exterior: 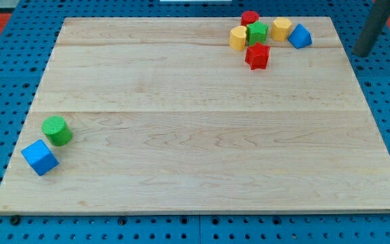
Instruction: Slide the red circle to the left side of the board
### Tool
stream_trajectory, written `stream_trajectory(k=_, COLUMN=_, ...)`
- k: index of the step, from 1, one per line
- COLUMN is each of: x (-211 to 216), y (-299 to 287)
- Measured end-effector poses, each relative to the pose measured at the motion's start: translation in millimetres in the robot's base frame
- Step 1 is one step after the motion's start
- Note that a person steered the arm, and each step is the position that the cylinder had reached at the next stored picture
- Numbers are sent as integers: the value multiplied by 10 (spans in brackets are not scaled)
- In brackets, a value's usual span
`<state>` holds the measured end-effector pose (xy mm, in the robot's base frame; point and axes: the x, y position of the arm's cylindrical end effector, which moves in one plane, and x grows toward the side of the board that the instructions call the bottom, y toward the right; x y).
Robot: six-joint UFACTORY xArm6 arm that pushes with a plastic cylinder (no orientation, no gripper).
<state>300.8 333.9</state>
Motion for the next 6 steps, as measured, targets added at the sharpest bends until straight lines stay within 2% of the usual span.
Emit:
stream_trajectory(k=1, x=-302, y=102)
stream_trajectory(k=2, x=-877, y=-407)
stream_trajectory(k=3, x=-1093, y=-541)
stream_trajectory(k=4, x=-1089, y=-1124)
stream_trajectory(k=5, x=-1086, y=-2068)
stream_trajectory(k=6, x=-1055, y=-2504)
